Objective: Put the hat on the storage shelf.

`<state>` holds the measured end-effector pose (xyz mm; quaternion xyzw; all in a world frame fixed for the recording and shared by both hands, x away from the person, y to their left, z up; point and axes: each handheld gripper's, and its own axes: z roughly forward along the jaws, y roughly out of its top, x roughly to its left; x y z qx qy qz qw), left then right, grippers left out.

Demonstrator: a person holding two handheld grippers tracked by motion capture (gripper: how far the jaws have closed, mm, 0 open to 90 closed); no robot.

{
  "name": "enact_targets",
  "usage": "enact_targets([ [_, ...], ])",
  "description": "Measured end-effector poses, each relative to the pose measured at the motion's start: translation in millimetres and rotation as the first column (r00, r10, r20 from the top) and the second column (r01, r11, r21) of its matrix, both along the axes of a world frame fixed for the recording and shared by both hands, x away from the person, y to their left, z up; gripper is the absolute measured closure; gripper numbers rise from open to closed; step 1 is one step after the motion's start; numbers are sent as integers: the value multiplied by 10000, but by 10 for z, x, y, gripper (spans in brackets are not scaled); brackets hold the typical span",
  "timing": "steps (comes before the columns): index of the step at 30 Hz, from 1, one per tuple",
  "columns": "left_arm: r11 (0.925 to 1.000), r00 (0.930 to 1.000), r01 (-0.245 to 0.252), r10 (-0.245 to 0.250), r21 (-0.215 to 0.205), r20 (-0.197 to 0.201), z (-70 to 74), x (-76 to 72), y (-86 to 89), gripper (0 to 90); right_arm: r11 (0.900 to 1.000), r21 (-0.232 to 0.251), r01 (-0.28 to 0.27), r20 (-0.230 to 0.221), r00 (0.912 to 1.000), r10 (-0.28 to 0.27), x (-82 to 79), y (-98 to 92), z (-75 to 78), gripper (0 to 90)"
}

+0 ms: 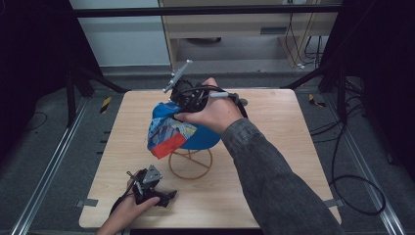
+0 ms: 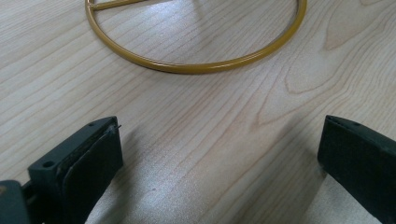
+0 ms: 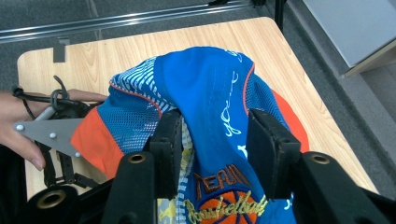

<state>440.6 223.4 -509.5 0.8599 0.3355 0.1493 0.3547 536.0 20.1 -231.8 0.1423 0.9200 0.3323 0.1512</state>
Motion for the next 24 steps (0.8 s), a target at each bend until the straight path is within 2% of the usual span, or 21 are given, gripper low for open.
enact_targets([
  [9,10000,10000,-2,2,-3,1,0,0,0,0,10000,-57,-45,-156,9999,44,-14,-3,-41,441],
  [24,10000,10000,-3,3,-5,1,0,0,0,0,9999,37,118,-20,9999,-118,-90,-34,-80,151],
])
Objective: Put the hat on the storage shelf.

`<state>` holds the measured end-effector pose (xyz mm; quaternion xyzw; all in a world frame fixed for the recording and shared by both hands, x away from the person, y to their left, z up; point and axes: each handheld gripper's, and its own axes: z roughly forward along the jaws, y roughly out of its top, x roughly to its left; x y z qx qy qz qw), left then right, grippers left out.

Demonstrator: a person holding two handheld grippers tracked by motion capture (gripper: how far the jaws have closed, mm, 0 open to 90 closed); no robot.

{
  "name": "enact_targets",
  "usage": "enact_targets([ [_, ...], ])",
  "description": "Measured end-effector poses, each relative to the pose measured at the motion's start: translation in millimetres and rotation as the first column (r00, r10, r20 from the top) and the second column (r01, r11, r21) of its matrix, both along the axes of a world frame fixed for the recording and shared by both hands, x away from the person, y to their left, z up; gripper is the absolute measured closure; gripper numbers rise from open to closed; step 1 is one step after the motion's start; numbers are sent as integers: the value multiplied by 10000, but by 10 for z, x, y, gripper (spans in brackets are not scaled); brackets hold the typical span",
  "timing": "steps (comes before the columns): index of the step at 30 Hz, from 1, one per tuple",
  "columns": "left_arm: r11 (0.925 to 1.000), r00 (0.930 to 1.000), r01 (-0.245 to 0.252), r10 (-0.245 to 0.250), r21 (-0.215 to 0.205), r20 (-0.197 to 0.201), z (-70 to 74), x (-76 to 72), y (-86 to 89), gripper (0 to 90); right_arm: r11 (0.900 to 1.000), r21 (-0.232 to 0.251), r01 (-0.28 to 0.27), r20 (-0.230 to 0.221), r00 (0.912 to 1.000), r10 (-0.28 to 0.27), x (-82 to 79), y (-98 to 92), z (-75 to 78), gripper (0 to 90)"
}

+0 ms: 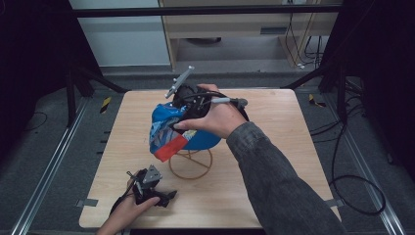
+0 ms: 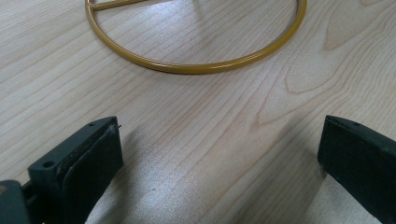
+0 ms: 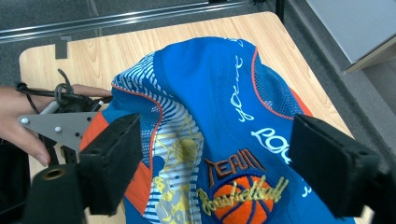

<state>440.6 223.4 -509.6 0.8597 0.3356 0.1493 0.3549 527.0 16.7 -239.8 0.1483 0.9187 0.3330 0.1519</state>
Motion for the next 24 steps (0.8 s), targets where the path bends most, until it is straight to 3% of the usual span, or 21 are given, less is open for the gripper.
enact_targets([
  [11,10000,10000,9,-9,2,-4,1,1,1,0,9996,247,130,196,9997,-135,-54,-158,27,75],
  [20,10000,10000,3,-3,-3,-3,0,0,1,0,9984,330,460,297,9985,-470,-115,-440,13,68],
  [24,10000,10000,6,-6,-3,-4,0,0,1,0,9959,586,692,335,9969,-712,-139,-606,-2,69],
])
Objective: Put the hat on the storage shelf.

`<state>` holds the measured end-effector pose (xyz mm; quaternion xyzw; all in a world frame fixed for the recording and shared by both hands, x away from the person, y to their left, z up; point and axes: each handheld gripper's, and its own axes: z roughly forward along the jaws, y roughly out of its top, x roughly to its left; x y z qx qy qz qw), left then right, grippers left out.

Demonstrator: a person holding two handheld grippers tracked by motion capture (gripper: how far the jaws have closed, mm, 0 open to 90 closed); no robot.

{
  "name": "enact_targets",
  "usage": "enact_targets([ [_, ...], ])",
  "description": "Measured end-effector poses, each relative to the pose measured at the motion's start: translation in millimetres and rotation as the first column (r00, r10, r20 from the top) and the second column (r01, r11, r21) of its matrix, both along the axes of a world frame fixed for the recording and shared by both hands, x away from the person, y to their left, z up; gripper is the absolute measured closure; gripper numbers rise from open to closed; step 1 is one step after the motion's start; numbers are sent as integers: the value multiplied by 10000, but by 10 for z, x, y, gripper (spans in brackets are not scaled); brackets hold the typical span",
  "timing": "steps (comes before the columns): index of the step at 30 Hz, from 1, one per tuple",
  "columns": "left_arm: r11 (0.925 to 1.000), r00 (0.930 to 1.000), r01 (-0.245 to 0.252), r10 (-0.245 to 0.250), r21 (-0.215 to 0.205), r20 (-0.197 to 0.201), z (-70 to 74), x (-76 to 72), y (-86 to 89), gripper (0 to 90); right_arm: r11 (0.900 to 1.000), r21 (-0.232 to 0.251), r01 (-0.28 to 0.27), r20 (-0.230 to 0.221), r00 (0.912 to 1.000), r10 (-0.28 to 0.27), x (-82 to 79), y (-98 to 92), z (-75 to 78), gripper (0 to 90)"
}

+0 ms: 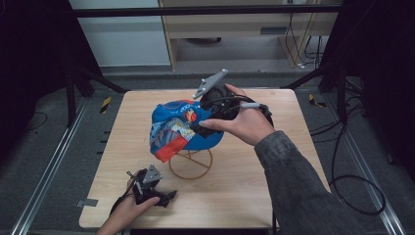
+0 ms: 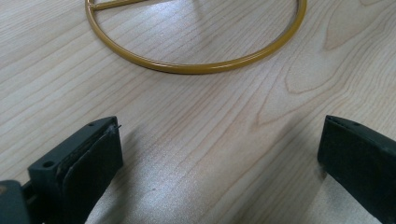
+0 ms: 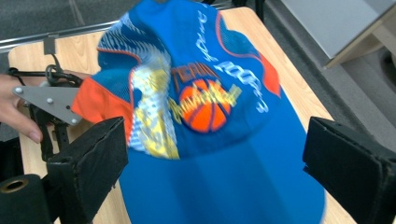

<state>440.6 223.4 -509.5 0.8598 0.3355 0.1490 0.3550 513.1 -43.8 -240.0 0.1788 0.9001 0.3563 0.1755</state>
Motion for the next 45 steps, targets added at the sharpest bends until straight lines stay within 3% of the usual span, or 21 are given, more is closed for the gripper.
enact_targets([
  [11,10000,10000,14,-14,15,-9,1,0,1,0,9926,797,921,161,9955,-937,-65,-456,-30,68],
  [30,10000,10000,-8,8,3,50,-2,0,0,0,9756,1176,1853,89,9822,-1877,-182,-1094,-296,64],
  [45,10000,10000,-18,18,21,9,-1,-4,0,0,9585,982,2676,-491,9633,-2639,-220,-1338,-902,59],
])
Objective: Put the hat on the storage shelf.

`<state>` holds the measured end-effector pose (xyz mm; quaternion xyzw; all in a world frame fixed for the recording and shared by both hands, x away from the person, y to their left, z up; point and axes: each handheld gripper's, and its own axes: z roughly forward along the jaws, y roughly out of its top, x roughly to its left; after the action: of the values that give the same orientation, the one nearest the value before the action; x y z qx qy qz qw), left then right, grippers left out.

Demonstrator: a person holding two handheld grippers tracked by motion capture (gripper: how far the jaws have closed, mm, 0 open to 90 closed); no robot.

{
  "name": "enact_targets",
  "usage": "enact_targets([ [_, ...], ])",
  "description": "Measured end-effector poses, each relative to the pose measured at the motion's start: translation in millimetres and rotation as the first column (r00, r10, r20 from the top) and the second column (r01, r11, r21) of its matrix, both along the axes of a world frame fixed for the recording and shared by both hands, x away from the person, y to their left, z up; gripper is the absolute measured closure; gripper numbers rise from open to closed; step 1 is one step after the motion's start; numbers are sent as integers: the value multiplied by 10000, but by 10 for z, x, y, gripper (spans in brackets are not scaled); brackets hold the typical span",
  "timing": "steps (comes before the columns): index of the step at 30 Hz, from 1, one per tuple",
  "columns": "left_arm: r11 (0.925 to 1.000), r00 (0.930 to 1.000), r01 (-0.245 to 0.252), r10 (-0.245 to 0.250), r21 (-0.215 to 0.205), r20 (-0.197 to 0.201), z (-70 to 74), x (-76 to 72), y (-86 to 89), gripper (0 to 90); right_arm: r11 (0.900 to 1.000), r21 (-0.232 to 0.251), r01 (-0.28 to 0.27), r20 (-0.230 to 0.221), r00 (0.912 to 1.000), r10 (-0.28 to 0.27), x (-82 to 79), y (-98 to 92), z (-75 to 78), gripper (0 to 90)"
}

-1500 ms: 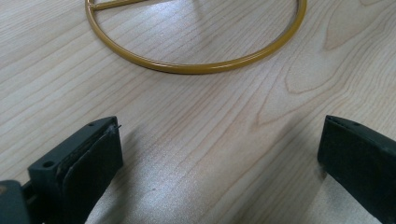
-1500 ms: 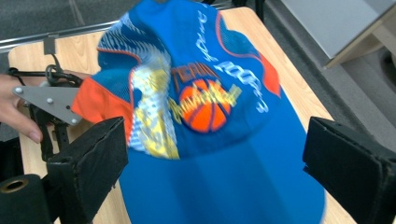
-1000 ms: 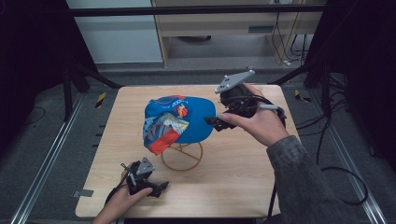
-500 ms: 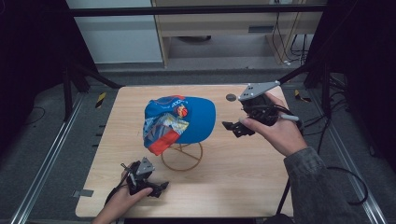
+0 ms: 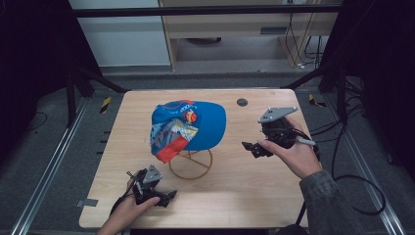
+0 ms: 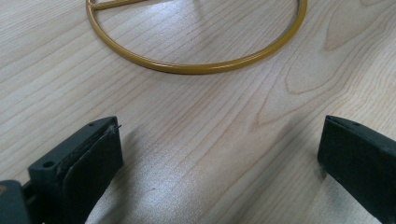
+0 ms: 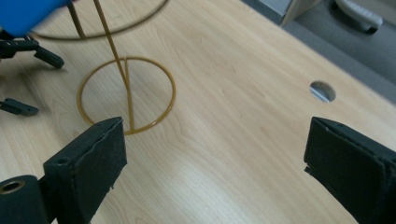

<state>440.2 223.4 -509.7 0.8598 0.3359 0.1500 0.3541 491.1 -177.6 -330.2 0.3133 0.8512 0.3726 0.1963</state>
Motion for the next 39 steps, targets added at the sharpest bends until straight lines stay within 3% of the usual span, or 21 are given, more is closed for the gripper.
enact_targets([
  [7,10000,10000,1,-1,1,1,0,0,0,0,9988,163,468,-438,9980,-460,-8,-89,-368,65],
  [19,10000,10000,-4,4,-2,-1,0,0,0,0,9953,232,935,-821,9924,-914,-71,-217,-809,76],
  [39,10000,10000,-7,7,4,2,0,0,-1,0,9847,493,1669,-1831,9707,-1554,-115,-357,-1408,85],
])
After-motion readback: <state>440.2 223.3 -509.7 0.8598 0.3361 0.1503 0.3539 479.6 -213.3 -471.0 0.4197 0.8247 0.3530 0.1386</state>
